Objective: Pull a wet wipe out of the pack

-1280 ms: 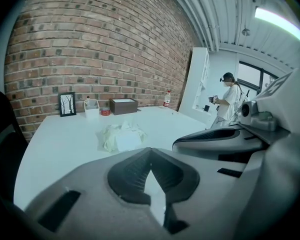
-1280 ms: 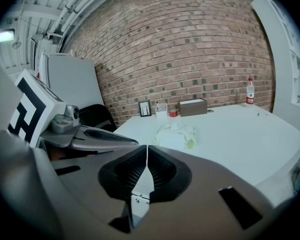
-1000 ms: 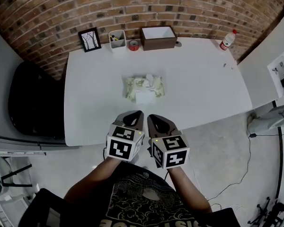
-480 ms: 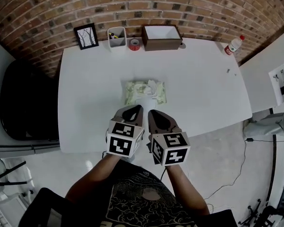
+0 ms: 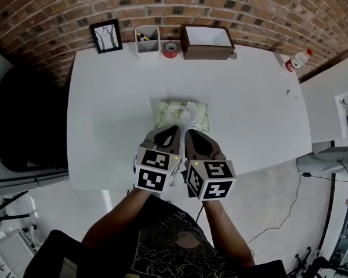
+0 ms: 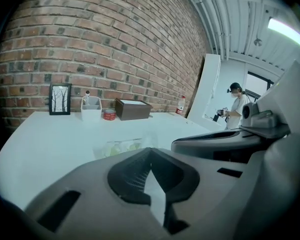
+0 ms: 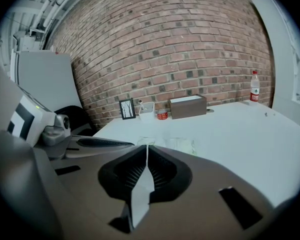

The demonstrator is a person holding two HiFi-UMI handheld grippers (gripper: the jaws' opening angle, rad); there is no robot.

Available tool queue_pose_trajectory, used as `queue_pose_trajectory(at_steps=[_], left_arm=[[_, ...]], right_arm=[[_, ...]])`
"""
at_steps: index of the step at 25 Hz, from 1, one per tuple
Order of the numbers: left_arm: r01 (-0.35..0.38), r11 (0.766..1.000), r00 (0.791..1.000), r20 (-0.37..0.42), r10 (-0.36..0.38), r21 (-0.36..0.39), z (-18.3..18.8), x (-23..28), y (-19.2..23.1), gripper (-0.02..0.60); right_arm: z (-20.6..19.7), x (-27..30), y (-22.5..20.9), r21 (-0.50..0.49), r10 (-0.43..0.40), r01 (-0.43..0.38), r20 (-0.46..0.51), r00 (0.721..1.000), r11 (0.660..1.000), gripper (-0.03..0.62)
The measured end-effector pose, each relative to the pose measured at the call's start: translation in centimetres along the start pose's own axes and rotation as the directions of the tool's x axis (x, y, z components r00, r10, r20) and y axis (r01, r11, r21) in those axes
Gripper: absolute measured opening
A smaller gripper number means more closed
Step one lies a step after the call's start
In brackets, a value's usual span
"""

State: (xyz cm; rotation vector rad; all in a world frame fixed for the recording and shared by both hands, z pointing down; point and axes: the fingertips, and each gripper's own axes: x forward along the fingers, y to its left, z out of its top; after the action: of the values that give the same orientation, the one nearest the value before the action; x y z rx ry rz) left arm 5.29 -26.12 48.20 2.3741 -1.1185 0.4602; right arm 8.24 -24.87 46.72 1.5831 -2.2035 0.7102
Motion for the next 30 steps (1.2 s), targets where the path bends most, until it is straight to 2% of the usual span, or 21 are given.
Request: queue_pose_trajectory(at_steps=[7,18,24,30], left_arm=[[-0.002,1.000,1.000,0.027,0.002,0.017,0.4,1.7,0.2,0.012],[-0.036,0.999,0.999,0.013,0.037,-0.031,0.2,2.8,2.2,0.012],[-0.037,0.999,0.999,0.013,0.037,-0.030,0.1,3.1,2.7,0.012],[-0.035,0.999,0.999,0.008,0.035,-0.037,-0.2,3.2,3.0,0.012]], right_arm=[[0.1,2.0,-1.3,0.027,-0.009,0.010,-0.016,1.000,1.000,0.020],[-0.7,4.2,-2.0,0.066,0.000,0.002,-0.041,0.999,0.998,0.023],[-0.9,5.0,-2.4,0.102,0.006,-0.001,-0.050,0.999,0.995,0.081],[-1.0,5.5,-2.8,0.138,0.006,0.001,-0.051,0.999,0.990,0.081]])
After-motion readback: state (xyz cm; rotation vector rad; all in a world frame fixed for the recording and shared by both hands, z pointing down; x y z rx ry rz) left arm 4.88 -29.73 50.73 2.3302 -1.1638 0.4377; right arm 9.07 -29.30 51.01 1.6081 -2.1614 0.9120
